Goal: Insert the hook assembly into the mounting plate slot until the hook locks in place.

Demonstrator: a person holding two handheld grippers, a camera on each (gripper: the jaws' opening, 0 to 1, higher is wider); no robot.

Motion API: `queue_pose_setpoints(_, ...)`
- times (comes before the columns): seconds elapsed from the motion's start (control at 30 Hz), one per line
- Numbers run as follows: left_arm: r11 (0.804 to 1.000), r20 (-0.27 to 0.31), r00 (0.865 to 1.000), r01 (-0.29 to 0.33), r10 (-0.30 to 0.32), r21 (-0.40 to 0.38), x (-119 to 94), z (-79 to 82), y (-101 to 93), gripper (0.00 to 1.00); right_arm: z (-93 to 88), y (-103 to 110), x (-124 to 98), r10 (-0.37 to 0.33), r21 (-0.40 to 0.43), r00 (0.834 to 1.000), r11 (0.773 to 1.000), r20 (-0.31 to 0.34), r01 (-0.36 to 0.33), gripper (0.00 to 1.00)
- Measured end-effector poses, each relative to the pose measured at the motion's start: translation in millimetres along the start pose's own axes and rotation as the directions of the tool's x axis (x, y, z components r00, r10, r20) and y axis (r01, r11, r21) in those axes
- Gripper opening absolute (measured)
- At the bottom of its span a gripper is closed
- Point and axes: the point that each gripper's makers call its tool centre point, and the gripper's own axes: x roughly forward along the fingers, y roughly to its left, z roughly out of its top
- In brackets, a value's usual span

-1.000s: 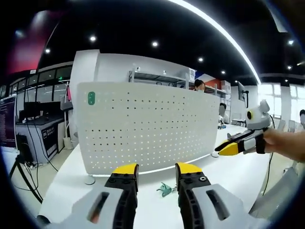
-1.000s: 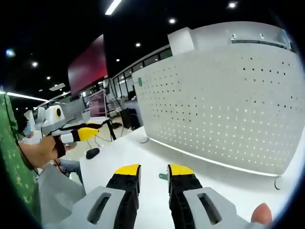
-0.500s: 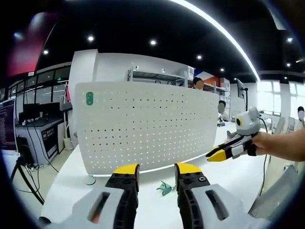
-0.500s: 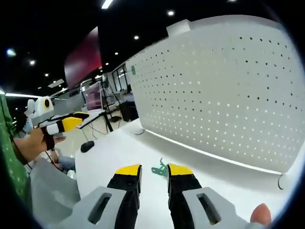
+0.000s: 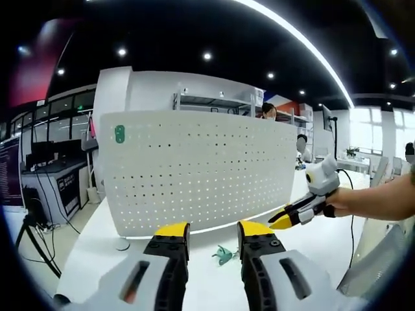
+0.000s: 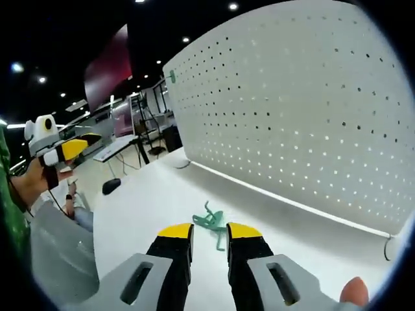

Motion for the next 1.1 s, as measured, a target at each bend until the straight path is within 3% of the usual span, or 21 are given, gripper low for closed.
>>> queue_pose_setpoints(0.57, 1.000, -0.078, 0.997, 0.005, -0.005, 0.003, 4, -23.0, -12.2, 0.31, -30.0, -25, 33, 0.047, 0.000, 0.996, 0.999, -0.078, -0.047, 0.19)
queue_pose_setpoints(0.8, 0.991, -0.093, 0.988, 0.121, -0.126, -0.058, 8, -34.6, -26.7, 0.32, -35.8, -31, 43, 0.066, -0.005, 0.994, 0.998, -0.090, -0.066, 0.19)
queue_pose_setpoints(1.1, 0.983, -0.118, 0.976, 0.175, -0.181, -0.061, 5, -43.0, -27.5, 0.37, -40.6, -36, 52, 0.090, -0.026, 0.991, 0.995, -0.098, -0.093, 0.18)
